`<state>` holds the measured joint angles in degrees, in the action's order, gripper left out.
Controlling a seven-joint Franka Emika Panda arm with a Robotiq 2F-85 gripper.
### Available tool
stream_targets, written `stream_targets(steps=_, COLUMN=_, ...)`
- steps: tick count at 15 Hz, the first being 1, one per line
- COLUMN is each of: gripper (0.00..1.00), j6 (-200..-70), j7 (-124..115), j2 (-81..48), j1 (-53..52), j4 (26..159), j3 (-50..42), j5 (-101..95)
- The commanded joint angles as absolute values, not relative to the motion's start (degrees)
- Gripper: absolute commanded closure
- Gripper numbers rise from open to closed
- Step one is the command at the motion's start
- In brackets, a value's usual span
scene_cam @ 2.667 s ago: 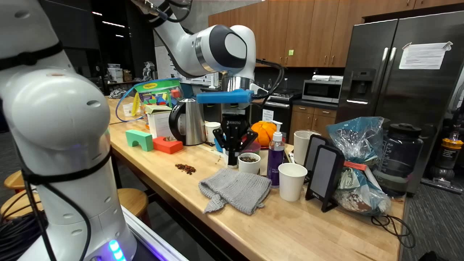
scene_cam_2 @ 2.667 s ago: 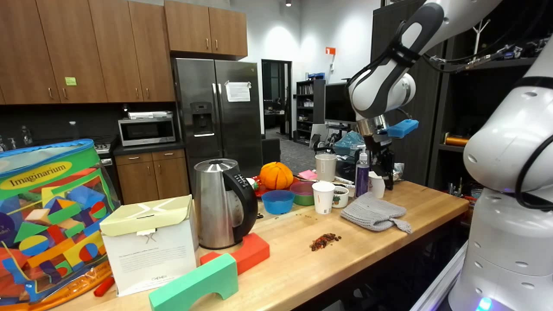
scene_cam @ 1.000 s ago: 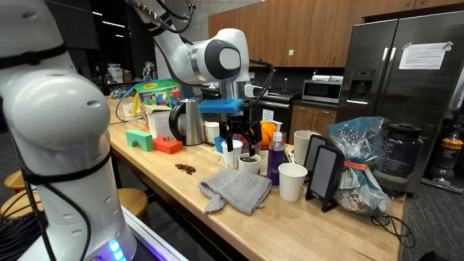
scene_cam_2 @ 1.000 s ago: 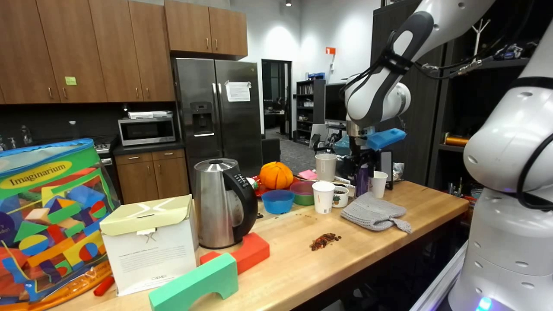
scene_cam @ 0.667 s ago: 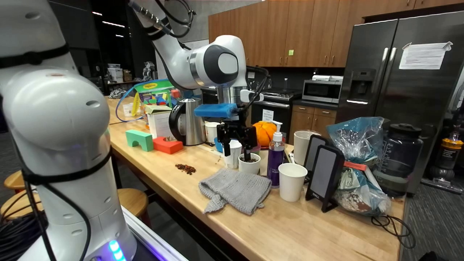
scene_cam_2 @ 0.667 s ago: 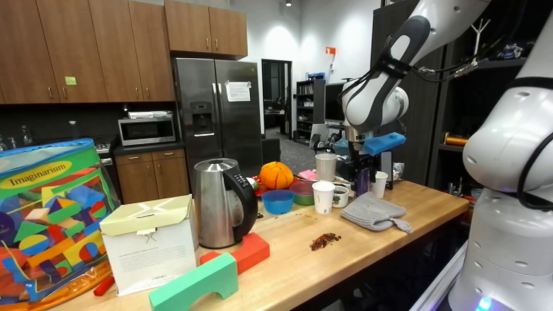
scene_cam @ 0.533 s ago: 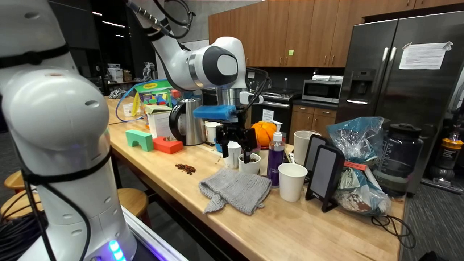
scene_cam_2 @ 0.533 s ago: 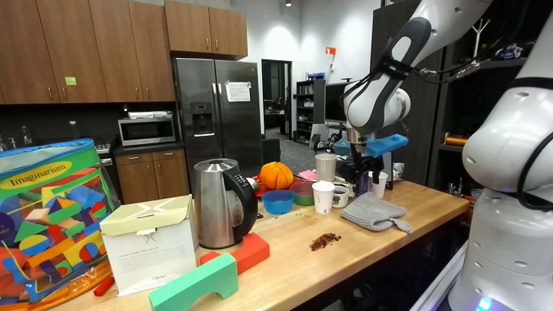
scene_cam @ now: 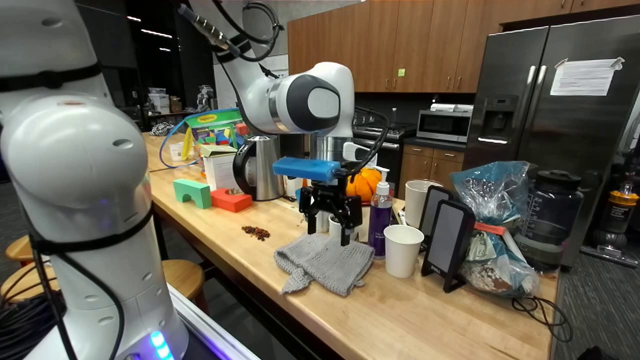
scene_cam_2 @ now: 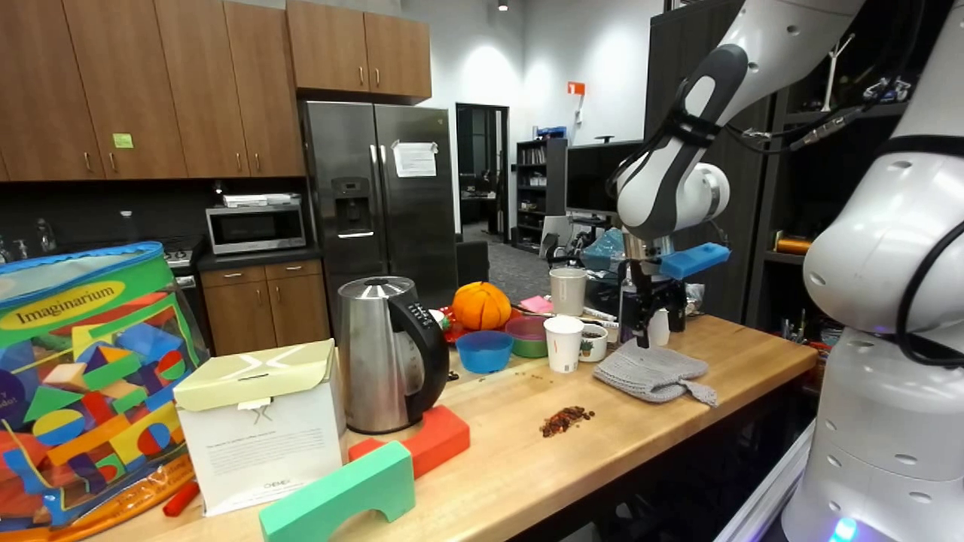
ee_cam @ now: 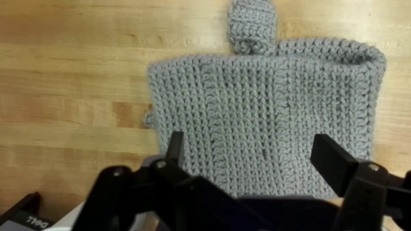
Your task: Wipe the table with the gray cloth
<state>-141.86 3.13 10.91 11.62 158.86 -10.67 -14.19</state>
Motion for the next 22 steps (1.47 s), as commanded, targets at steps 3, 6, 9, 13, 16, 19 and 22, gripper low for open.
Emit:
stream_targets(steps=3, gripper=0.0, j6=-144.64, j7=14.0, j2=2.09, j1=11.11, j4=155.17, j3=-12.04, j5=-11.22)
stream_targets(steps=6, gripper=0.0, j6=-146.3, j7=17.57, j2=-1.02, j1=10.97, j4=154.03, j3=-11.62, j5=-9.17)
stream_targets(steps=9, gripper=0.0, j6=-147.63, j7=19.16, j2=-3.26, j1=11.16, j4=153.72, j3=-11.23, j5=-8.4)
stream_targets(steps=13, gripper=0.27, j6=-148.71, j7=19.44, j2=-3.69, j1=11.37, j4=154.19, j3=-10.94, j5=-8.51)
stream_targets(steps=16, gripper=0.47, j6=-148.76, j7=19.53, j2=-3.07, j1=11.35, j4=154.53, j3=-10.81, j5=-8.42)
stream_targets(steps=19, gripper=0.69, j6=-148.45, j7=20.04, j2=-2.38, j1=11.28, j4=154.66, j3=-10.65, j5=-8.09)
stream_targets(steps=22, gripper=0.91, j6=-148.62, j7=20.39, j2=-1.72, j1=11.18, j4=154.91, j3=-10.6, j5=-8.06)
